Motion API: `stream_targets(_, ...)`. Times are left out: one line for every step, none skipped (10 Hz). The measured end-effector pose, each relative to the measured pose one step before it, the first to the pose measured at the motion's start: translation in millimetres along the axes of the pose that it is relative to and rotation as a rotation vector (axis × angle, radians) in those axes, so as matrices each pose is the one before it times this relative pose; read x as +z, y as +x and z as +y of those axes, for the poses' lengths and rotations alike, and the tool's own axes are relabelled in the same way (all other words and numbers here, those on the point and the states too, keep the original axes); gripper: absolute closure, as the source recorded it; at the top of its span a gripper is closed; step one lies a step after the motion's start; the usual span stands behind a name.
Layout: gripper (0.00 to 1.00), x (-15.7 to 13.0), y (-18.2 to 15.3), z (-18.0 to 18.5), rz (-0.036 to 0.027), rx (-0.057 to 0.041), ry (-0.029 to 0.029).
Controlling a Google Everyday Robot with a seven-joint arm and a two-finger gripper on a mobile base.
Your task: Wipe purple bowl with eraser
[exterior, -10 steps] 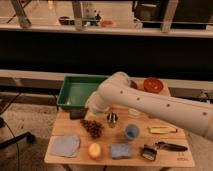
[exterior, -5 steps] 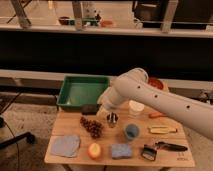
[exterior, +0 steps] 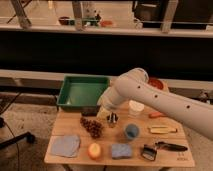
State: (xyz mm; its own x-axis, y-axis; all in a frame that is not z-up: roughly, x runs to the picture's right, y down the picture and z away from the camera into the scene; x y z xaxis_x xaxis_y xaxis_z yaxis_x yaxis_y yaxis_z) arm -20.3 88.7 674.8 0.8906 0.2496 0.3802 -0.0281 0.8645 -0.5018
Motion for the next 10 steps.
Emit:
stream_targets(0.9,1.66,2.57,-1.9,-0.00484,0.01099,-0.00265)
stream_targets(0.9,2.84,5.11,-4.75,-0.00256,0.01457,0.00082)
stream_targets(0.9,3.83,6.98,-12.79,-0.00299,0.022,0.00237)
stream_targets(0.9,3.7,3.56,-14.46,-0.00402,0.01029,0.00342)
stream_targets(0.9,3.03,2.18,-8.72,-0.00162,0.0051,0.00174)
stream_targets(0.9,4.42,5.57,-14.4,-0.00172,0.01355,0.00581)
stream_targets(0.9,0.36,4.53,-6.65,0.0021,0.00933,0.00777)
stream_targets(0.9,1.45,8.75,-10.5,0.00426,0.01786,0.01205)
stream_targets(0.9,0.18,11.75,-11.54,0.00462,0.02214,0.01855)
stream_targets(0.9,-1.04,13.8,-8.88,0.00778,0.0227,0.01786)
